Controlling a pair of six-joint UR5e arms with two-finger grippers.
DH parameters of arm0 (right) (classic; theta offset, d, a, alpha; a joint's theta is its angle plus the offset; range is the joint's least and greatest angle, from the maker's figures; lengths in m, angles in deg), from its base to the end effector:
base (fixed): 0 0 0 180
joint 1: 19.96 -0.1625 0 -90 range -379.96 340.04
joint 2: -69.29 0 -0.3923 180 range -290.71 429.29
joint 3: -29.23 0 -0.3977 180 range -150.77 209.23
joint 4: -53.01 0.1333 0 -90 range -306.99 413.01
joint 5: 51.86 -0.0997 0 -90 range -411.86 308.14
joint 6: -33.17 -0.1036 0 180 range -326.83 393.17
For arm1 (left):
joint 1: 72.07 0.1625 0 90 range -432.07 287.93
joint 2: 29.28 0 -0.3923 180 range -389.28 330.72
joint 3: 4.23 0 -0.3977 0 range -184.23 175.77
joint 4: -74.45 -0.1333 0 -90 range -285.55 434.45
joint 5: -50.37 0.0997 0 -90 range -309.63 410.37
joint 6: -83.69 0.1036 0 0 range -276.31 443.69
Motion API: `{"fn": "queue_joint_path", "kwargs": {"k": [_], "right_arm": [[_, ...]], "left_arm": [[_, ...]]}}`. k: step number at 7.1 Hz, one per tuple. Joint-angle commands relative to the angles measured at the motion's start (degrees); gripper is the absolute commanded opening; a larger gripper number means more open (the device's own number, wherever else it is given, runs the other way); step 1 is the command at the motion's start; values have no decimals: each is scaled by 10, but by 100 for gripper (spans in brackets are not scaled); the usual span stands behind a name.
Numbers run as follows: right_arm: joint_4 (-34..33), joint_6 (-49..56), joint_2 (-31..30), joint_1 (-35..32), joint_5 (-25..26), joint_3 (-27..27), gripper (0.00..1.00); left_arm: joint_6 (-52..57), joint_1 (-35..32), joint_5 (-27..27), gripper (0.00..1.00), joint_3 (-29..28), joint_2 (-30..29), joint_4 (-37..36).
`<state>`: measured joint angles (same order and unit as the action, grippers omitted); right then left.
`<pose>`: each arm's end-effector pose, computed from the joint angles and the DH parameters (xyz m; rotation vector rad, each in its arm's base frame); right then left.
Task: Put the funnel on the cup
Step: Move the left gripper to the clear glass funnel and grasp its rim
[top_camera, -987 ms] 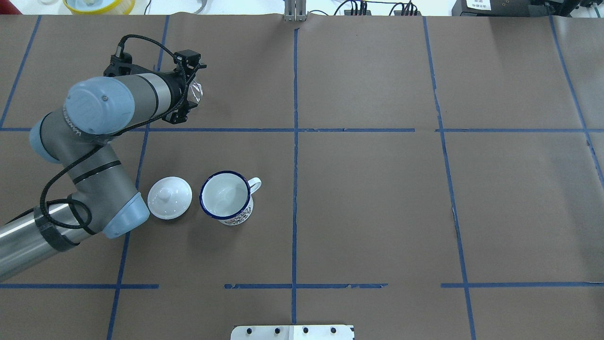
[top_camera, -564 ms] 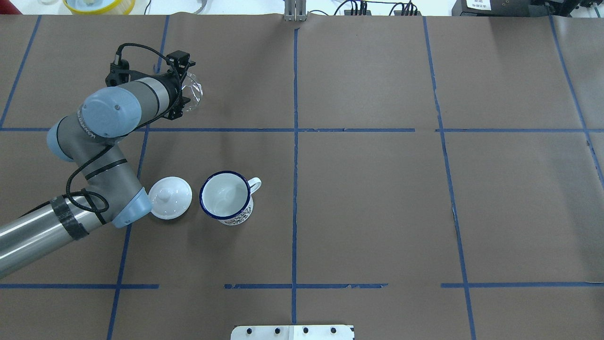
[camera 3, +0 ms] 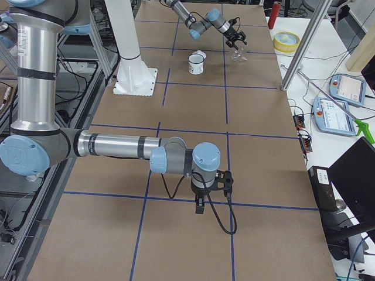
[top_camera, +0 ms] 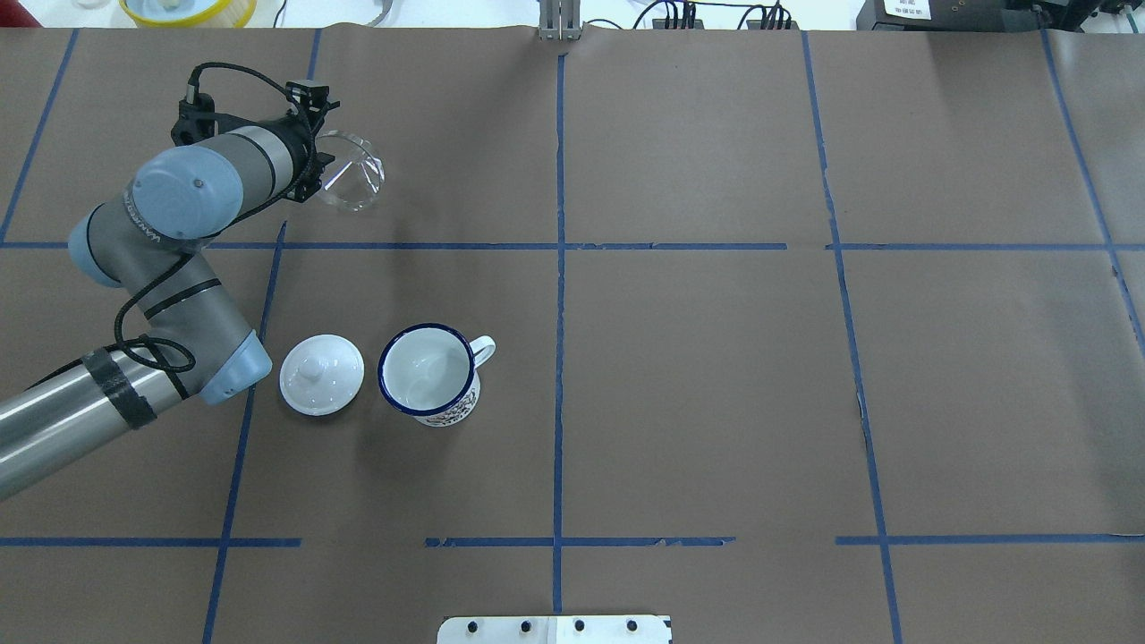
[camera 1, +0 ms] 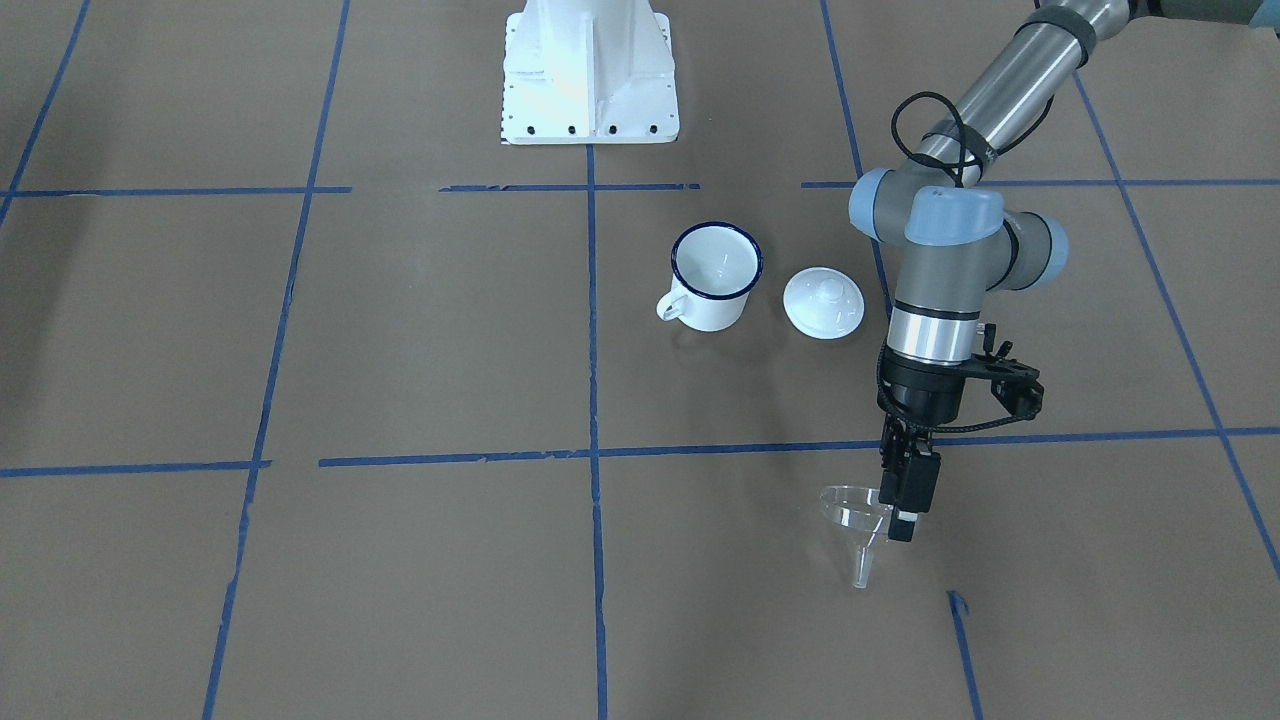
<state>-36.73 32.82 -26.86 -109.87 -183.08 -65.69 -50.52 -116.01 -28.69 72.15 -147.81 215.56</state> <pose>0.0643 -0.4540 0.6407 -0.0190 -0.7193 0.0104 0.4016 -0.5994 0.3551 0.1851 1.2768 -1.4544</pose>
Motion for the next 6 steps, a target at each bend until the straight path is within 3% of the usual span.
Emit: {"fn": "queue_joint_path", "kwargs": {"k": [1, 3, 4, 5, 6], "right_arm": [[0, 0, 0, 0, 0, 0, 100], [0, 0, 0, 0, 0, 0, 100], [0, 0, 0, 0, 0, 0, 100], [0, 0, 0, 0, 0, 0, 100], [0, 0, 0, 0, 0, 0, 100]], "left_arm": [[0, -3, 1, 73, -25, -6, 27], [0, 3, 1, 73, -41, -28, 29], [0, 3, 1, 54, -41, -30, 33], [1, 3, 1, 1, -40, -30, 43], [1, 3, 1, 0, -38, -29, 55]]}}
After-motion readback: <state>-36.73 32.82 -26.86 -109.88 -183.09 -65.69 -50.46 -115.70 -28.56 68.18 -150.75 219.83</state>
